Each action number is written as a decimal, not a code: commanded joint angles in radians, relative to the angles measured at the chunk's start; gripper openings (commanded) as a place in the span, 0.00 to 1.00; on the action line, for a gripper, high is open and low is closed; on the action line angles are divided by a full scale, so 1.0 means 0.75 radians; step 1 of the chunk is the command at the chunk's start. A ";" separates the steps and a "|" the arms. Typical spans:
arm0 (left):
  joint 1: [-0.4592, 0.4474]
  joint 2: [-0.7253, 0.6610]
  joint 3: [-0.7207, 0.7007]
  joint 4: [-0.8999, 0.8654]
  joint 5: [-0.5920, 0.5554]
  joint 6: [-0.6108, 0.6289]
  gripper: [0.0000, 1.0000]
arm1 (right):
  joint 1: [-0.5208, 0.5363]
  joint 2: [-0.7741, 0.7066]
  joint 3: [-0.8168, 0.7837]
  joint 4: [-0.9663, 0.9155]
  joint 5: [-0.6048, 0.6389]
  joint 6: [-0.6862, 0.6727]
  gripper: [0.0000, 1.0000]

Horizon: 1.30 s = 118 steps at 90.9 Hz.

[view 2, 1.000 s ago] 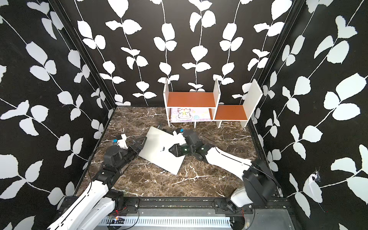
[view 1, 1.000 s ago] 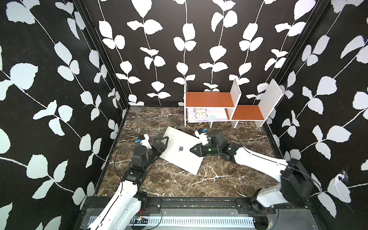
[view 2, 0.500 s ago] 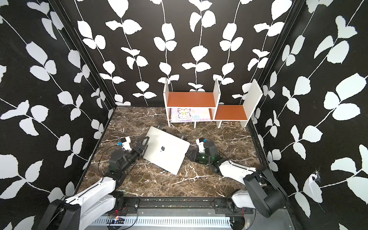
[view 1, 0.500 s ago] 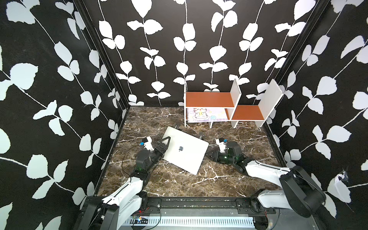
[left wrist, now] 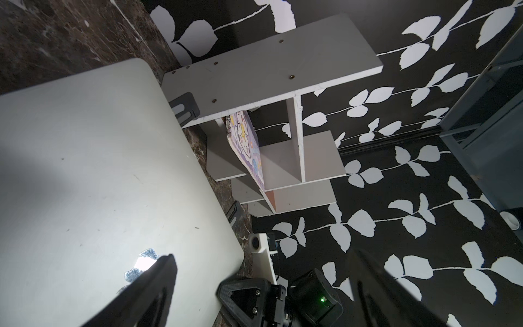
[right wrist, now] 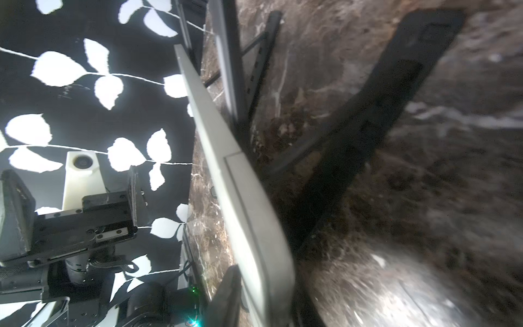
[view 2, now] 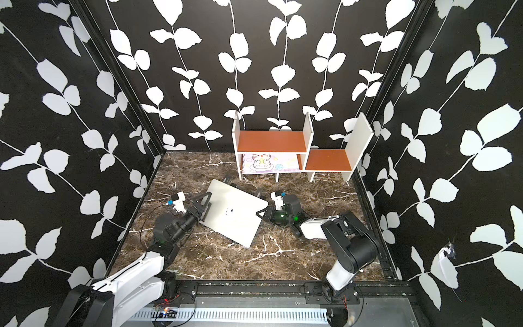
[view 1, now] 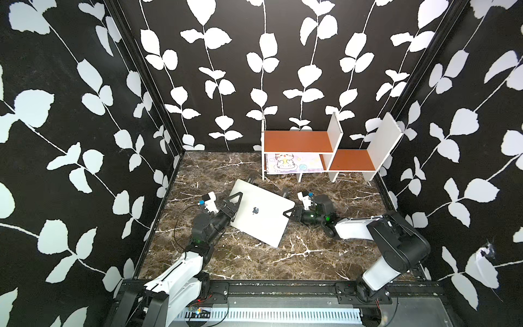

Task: Close the laptop lid and set it aside
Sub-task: Pick up the laptop from the computer stand.

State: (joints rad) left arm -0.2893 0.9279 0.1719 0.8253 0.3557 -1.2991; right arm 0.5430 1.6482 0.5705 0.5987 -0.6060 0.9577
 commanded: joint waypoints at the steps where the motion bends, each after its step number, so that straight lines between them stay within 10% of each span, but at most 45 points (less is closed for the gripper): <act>1: -0.003 -0.032 0.040 -0.045 -0.012 0.050 0.92 | 0.002 0.009 0.026 0.187 -0.052 0.048 0.22; 19: -0.002 -0.061 0.083 -0.139 0.000 0.115 0.90 | 0.001 -0.131 0.029 0.130 -0.063 0.061 0.12; 36: 0.002 -0.251 0.240 -0.705 -0.076 0.292 0.90 | -0.004 -0.313 0.127 -0.062 -0.057 0.143 0.00; 50: 0.010 -0.428 0.365 -1.224 -0.306 0.432 0.91 | -0.005 -0.364 0.235 -0.059 -0.080 0.276 0.00; 94: 0.096 -0.571 0.706 -1.798 -0.551 0.708 0.94 | -0.049 -0.421 0.546 -0.251 -0.235 0.338 0.00; 118: 0.396 -0.199 0.992 -1.921 -0.084 0.882 0.98 | -0.146 -0.485 0.562 -0.355 -0.373 0.288 0.00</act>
State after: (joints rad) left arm -0.0586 0.6624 0.8986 -0.5545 0.0933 -0.7036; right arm 0.4610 1.3533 0.9333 0.1925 -0.7750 1.1877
